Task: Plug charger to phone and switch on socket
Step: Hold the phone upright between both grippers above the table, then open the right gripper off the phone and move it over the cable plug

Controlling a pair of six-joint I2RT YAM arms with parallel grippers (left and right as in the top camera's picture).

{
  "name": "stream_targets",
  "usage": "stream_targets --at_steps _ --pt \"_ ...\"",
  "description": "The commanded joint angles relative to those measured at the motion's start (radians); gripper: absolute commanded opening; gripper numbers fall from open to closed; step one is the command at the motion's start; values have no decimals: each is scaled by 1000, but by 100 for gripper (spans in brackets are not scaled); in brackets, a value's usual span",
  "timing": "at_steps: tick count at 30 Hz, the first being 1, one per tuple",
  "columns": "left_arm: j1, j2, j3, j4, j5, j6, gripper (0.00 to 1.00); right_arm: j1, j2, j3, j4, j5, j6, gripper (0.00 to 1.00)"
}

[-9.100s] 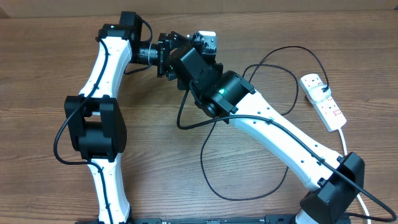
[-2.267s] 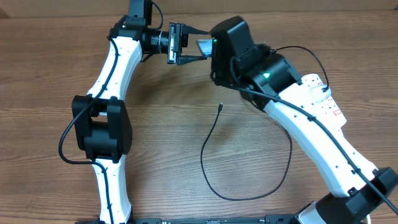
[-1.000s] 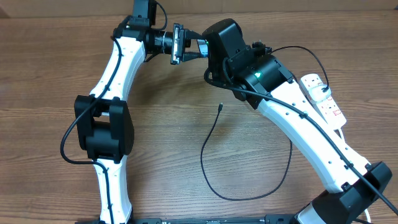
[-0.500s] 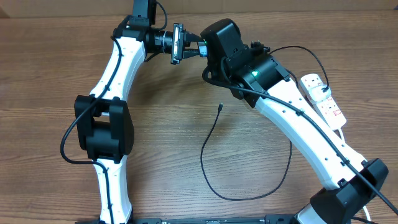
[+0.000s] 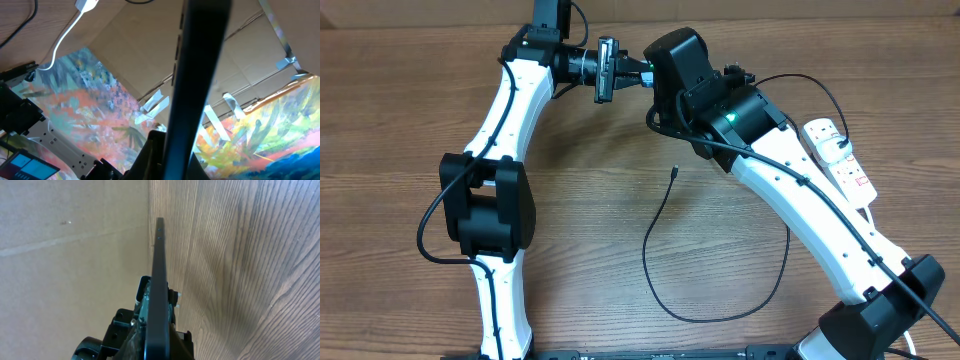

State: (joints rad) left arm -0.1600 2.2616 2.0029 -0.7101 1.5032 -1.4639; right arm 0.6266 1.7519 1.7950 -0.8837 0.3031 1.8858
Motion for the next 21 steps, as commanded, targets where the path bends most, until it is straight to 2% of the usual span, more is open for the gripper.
stream_targets --at_steps 1,5,8,9,11,15,17,21 --pt "-5 8 18 -6 5 -40 4 13 -1 18 0 -9 -36 13" --pt "-5 8 18 -6 5 -29 4 13 -1 18 16 -9 -92 23" --pt "-5 8 18 -6 1 -24 4 13 -1 18 50 -9 -176 36" --pt "-5 8 18 -6 -3 -24 4 13 -2 18 54 -9 -193 42" --pt "-5 8 18 -6 -19 -19 4 12 -8 19 49 -8 -193 61" --pt "-2 8 18 -6 -76 16 4 -11 -41 19 39 -8 -246 81" --pt "3 8 18 -6 -128 59 4 -33 -73 19 36 -8 -317 88" --pt "20 8 18 14 -203 255 4 -111 -151 19 -5 -10 -453 98"
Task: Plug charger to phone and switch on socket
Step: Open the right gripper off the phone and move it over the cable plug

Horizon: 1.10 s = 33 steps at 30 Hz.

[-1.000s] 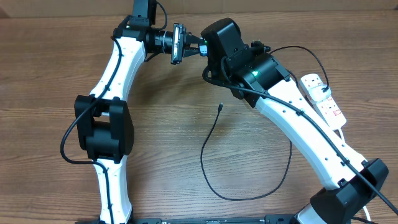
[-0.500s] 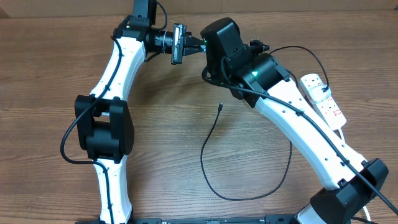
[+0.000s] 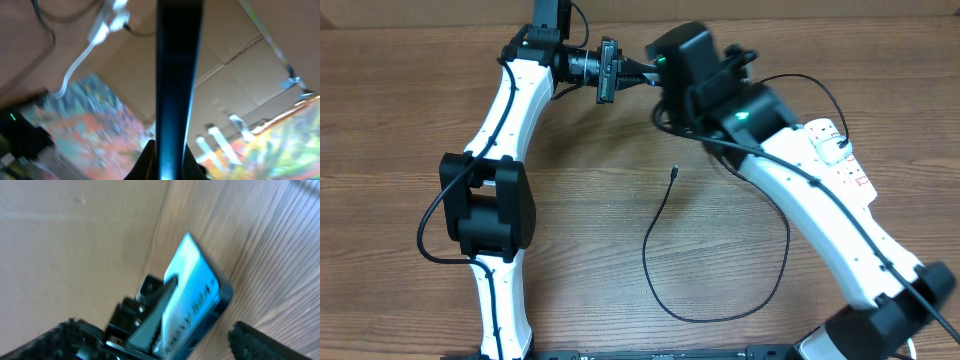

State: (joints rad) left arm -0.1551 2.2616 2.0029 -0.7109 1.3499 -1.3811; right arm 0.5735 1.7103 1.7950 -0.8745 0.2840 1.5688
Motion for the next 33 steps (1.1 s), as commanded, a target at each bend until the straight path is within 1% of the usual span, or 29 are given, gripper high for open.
stream_targets --at_steps 1,6,9,11,13,16,19,22,25,27,29,33 --pt "19 8 18 18 -52 225 4 -84 -126 19 -33 5 -166 99" --pt "26 -2 18 15 -50 470 4 -231 -175 19 -156 -44 -377 100" --pt "23 -32 18 -7 -90 562 4 -303 -167 18 -262 -87 -511 100" --pt "21 -66 18 -48 -176 610 4 -336 -153 16 -351 -86 -562 100" --pt "21 -116 18 -103 -306 683 4 -364 -138 5 -405 -84 -606 100" --pt "21 -195 19 -201 -532 767 4 -386 -119 -26 -451 -90 -639 100" --pt "21 -274 19 -317 -799 845 4 -386 -101 -61 -483 -105 -639 100" --pt "24 -326 19 -424 -1048 873 4 -373 -78 -109 -483 -166 -639 100" --pt "24 -350 19 -495 -1201 880 4 -347 -47 -171 -453 -206 -674 100" --pt "24 -353 19 -521 -1229 880 4 -316 -19 -211 -420 -248 -742 100" --pt "24 -352 19 -542 -1227 880 4 -285 13 -234 -402 -287 -792 100" --pt "25 -352 19 -540 -1205 880 4 -223 56 -236 -393 -297 -815 100"
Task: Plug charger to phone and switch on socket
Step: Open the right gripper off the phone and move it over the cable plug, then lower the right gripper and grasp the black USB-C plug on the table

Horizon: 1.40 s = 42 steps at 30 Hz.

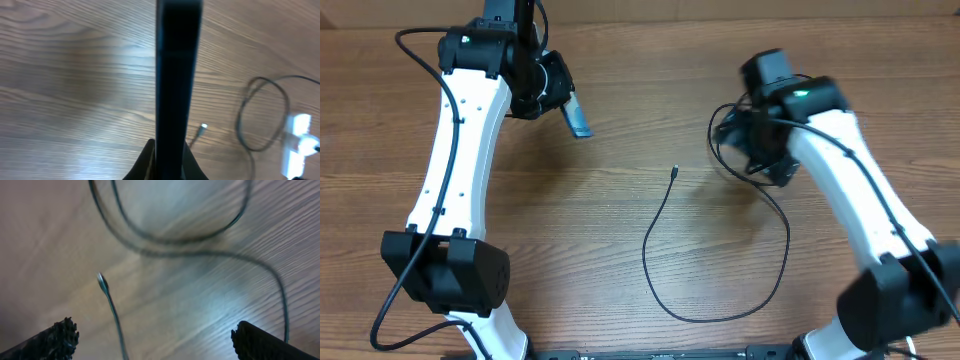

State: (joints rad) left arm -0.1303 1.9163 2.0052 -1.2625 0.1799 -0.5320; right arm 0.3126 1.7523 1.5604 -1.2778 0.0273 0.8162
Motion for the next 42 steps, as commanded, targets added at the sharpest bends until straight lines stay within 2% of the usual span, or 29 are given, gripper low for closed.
stream_targets --at_steps 1,9,14,16,20,31,42 --pt "1 -7 16 19 -10 32 4 51 21 -2 19 -40 -62 100" --pt "115 -7 16 63 463 134 5 107 27 -2 71 -20 -58 100" --pt "218 -7 16 53 838 247 4 107 34 -2 74 -18 -58 100" --pt "244 -7 16 35 930 282 5 107 43 -2 75 -19 -58 99" --pt "255 -7 16 -10 954 350 4 107 73 -3 98 -32 -58 87" --pt "251 -7 15 -45 998 443 4 108 173 -3 129 -82 -59 87" --pt "254 -7 14 -50 969 451 4 135 283 -3 170 -82 -39 81"
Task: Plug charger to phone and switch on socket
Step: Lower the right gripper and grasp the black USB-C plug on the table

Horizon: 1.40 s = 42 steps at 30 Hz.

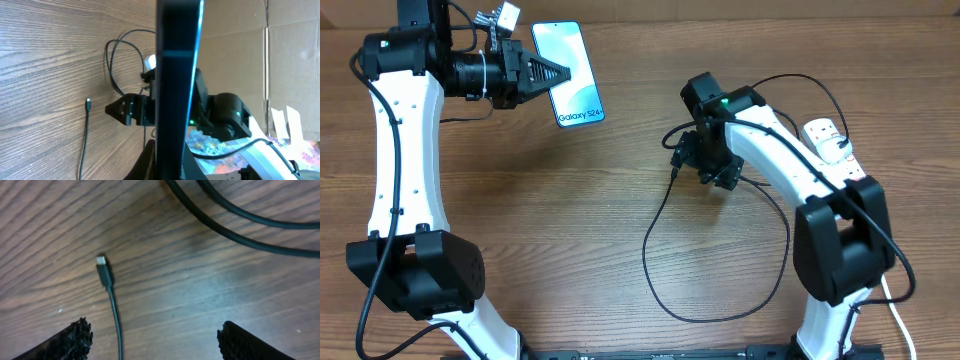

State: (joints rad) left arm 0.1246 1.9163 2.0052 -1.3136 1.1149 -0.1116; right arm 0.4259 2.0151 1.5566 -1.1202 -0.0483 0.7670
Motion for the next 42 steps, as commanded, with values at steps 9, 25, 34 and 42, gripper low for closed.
stream_targets --at_steps 9,25,34,42 --pt "-1 -7 14 -6 34 30 4 70 79 1 74 36 70 75" --pt "-1 -7 14 -18 27 30 4 111 161 1 106 85 82 65" --pt "-1 -7 14 -18 27 30 4 112 217 1 114 81 82 49" --pt "-1 -7 14 -18 27 29 4 112 219 1 130 54 82 37"
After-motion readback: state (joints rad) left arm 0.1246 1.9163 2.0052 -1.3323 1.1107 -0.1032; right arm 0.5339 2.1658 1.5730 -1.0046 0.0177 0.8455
